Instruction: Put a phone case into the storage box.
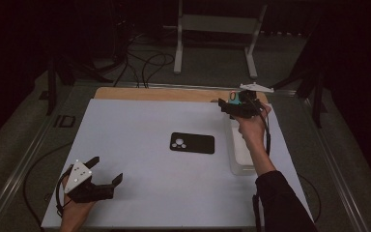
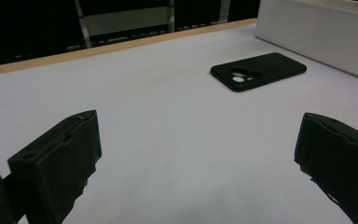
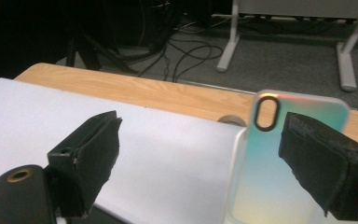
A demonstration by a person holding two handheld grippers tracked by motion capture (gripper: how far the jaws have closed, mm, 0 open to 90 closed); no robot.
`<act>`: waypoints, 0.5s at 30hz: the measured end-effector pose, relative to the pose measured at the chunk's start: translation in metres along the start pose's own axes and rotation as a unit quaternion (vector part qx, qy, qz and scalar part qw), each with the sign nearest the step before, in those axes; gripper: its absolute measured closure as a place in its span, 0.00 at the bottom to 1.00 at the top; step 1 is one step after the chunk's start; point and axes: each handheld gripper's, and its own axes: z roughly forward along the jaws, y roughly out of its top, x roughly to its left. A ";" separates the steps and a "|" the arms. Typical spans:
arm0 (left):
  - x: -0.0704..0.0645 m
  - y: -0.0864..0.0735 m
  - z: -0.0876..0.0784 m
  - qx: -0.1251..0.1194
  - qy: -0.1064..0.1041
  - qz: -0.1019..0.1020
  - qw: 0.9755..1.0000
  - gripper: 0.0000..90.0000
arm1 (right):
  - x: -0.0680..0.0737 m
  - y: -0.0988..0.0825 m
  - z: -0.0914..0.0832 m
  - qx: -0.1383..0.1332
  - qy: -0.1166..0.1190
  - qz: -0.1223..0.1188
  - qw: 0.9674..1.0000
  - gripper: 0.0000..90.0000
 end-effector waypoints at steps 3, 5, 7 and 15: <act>-0.001 0.000 0.000 0.000 0.000 0.000 1.000 0.01 | 0.008 -0.002 0.001 0.002 0.015 -0.002 1.000 0.14; -0.001 0.000 0.000 0.000 0.000 0.001 1.000 0.01 | 0.010 -0.003 0.002 0.004 0.016 -0.001 1.000 0.14; 0.000 0.000 0.000 0.001 0.000 0.001 1.000 0.01 | 0.015 -0.006 0.005 0.009 0.025 0.002 1.000 0.15; 0.000 0.000 0.000 0.002 0.000 0.001 1.000 0.01 | 0.023 -0.011 0.016 0.024 0.031 -0.001 0.999 0.18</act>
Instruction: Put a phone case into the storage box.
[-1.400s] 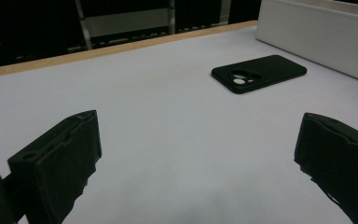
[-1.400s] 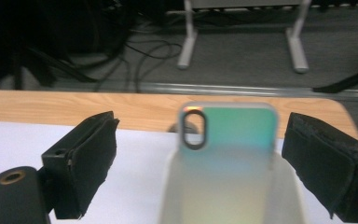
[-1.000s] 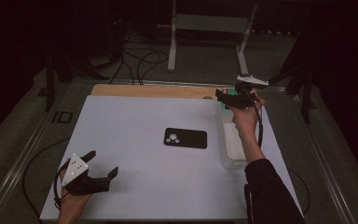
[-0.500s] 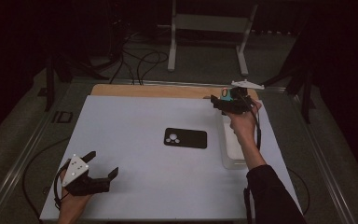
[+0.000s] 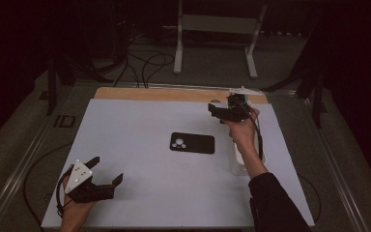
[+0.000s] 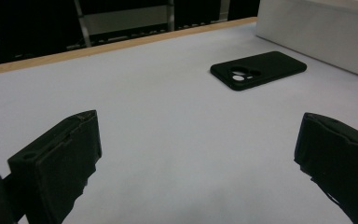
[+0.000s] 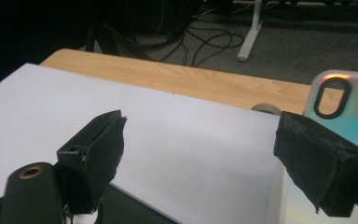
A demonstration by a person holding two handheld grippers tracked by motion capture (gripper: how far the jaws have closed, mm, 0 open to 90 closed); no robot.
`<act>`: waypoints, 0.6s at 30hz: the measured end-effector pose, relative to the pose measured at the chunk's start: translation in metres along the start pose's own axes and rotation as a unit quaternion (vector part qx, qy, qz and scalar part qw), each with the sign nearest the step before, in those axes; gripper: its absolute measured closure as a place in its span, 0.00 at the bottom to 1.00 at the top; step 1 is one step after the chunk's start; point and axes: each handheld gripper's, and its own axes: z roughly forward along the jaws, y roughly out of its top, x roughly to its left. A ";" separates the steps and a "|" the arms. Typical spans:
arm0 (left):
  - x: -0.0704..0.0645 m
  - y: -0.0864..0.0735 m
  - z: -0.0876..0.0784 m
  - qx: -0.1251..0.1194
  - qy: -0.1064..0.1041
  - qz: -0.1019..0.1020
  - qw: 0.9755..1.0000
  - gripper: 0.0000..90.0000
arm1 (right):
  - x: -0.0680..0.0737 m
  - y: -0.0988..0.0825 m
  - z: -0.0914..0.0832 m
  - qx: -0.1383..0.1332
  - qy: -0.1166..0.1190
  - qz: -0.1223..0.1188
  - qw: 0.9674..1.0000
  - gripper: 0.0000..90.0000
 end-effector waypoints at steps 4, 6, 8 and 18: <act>0.000 0.000 0.000 -0.003 0.000 -0.001 1.000 0.01 | 0.001 -0.001 0.004 0.007 -0.003 -0.003 1.000 0.24; 0.000 0.000 -0.001 -0.003 0.001 -0.002 1.000 0.01 | 0.002 -0.002 0.007 0.012 -0.006 -0.005 1.000 0.29; 0.000 0.000 -0.001 -0.003 0.001 -0.002 1.000 0.01 | 0.003 -0.003 0.007 0.014 -0.006 -0.006 1.000 0.32; 0.000 0.000 -0.001 -0.003 0.001 -0.001 1.000 0.01 | 0.012 -0.009 0.018 0.040 -0.011 -0.018 0.999 0.61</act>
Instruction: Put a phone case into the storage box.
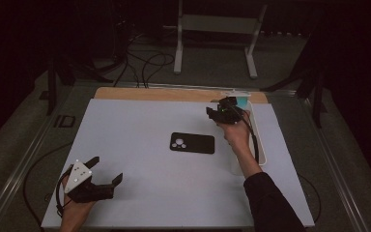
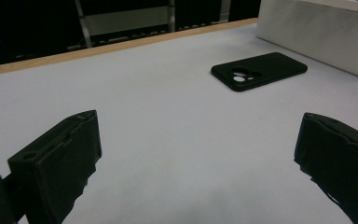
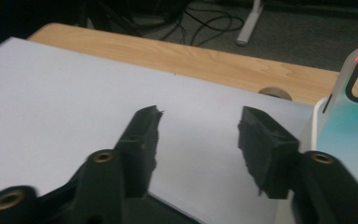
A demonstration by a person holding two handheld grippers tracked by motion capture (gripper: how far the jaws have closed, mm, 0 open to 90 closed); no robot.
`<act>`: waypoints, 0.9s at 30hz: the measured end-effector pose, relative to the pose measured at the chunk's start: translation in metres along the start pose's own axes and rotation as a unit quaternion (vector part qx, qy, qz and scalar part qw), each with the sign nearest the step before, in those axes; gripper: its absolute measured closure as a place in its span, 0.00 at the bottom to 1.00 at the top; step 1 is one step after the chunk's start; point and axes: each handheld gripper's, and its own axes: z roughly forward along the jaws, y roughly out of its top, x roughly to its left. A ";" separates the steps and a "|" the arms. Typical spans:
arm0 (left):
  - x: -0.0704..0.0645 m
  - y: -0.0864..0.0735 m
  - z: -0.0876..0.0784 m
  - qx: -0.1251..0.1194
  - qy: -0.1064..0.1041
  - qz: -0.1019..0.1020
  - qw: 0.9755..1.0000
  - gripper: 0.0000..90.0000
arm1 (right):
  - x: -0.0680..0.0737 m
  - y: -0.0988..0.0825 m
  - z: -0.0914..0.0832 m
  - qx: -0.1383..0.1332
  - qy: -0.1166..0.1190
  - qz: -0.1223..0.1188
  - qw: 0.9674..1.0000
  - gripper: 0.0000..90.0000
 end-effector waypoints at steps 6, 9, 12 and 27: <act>0.000 0.000 -0.001 -0.001 0.000 -0.001 1.000 0.01 | 0.006 -0.003 0.007 0.017 -0.006 -0.006 1.000 0.85; 0.000 0.000 -0.001 -0.001 0.001 0.000 1.000 0.01 | 0.010 -0.004 0.011 0.026 -0.009 -0.012 1.000 0.95; 0.000 0.000 -0.001 -0.001 0.000 0.000 1.000 0.01 | 0.013 -0.006 0.013 0.032 -0.008 -0.016 0.999 0.99; 0.000 0.000 -0.002 -0.003 0.001 0.000 1.000 0.01 | 0.032 -0.021 0.039 0.082 -0.026 -0.018 0.996 1.00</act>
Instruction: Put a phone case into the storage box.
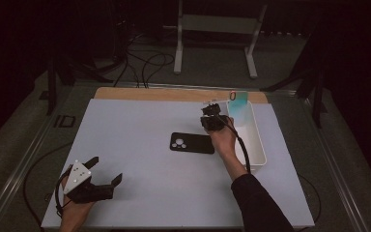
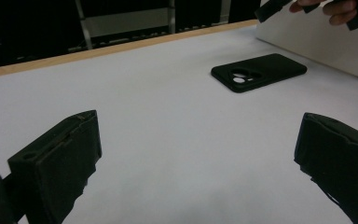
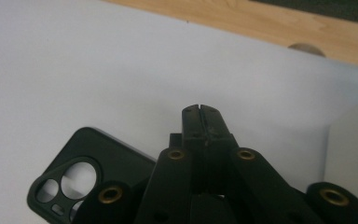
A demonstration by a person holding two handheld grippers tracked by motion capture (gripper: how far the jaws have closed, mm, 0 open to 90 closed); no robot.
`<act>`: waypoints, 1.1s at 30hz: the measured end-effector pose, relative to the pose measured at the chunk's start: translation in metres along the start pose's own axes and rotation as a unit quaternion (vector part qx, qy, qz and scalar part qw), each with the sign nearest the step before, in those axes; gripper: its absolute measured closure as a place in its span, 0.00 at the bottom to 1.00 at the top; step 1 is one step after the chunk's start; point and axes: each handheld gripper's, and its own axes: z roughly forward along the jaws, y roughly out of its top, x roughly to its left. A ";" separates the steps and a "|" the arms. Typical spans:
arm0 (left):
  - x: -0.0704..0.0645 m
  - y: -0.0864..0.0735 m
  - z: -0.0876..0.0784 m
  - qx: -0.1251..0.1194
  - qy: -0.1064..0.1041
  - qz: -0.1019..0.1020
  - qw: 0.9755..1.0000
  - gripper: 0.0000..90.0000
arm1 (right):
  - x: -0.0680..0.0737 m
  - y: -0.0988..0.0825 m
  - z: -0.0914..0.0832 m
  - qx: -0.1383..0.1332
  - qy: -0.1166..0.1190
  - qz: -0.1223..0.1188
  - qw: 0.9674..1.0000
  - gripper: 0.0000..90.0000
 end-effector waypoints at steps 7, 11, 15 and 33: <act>0.000 0.000 0.000 0.000 0.001 0.001 1.000 0.01 | 0.002 -0.007 0.013 0.021 -0.007 0.012 1.000 1.00; 0.000 0.000 0.000 0.000 0.001 0.000 1.000 0.01 | 0.000 -0.011 0.021 0.034 -0.015 0.026 0.999 1.00; 0.000 0.000 0.000 -0.002 0.001 0.000 1.000 0.01 | -0.003 -0.015 0.029 0.049 -0.025 0.033 0.998 1.00; 0.000 0.000 0.000 -0.001 0.001 0.000 1.000 0.01 | -0.003 -0.027 0.043 0.107 -0.065 0.015 0.992 1.00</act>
